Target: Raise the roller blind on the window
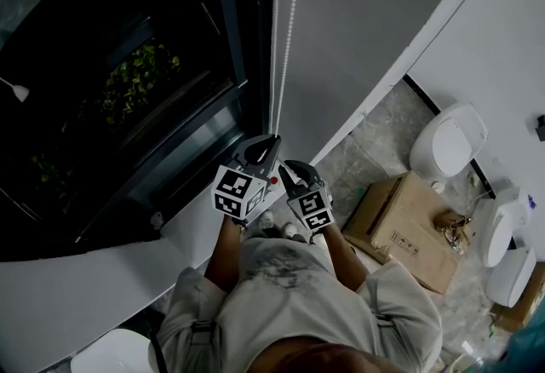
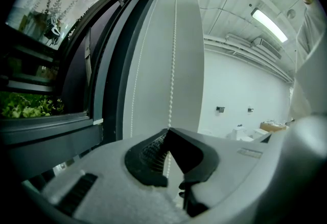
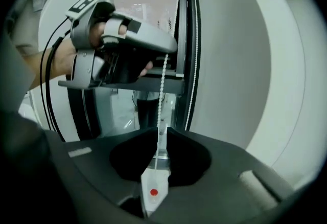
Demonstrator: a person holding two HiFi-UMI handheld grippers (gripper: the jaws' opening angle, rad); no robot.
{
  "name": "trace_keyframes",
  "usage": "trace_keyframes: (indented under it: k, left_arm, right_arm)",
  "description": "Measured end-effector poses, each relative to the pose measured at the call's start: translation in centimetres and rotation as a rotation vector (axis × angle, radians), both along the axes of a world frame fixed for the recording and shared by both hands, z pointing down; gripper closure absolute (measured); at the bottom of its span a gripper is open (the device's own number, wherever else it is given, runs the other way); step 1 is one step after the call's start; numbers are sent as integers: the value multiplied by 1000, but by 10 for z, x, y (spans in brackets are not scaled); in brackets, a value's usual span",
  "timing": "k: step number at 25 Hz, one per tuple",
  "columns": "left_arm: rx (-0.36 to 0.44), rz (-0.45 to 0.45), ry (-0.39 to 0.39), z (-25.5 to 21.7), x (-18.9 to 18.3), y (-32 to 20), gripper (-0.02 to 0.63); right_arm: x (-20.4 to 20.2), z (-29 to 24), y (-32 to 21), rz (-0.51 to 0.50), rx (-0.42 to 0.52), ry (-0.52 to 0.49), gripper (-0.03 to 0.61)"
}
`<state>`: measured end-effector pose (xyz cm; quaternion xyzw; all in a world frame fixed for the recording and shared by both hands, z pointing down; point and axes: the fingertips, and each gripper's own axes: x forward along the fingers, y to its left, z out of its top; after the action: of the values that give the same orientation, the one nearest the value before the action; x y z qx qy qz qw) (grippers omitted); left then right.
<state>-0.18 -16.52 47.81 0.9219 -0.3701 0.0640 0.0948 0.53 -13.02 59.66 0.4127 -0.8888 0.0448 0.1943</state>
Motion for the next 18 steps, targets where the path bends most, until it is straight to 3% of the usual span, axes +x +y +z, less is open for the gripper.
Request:
trace_keyframes:
  k: [9,18]
  left_arm:
    - [5,-5,-3,-1,0,1,604]
    - [9,-7,0,-6,3,2,604]
  right_arm:
    - [22,-142,-9,50,262,-99,517]
    - [3,-259,-8,-34,457,-210,508]
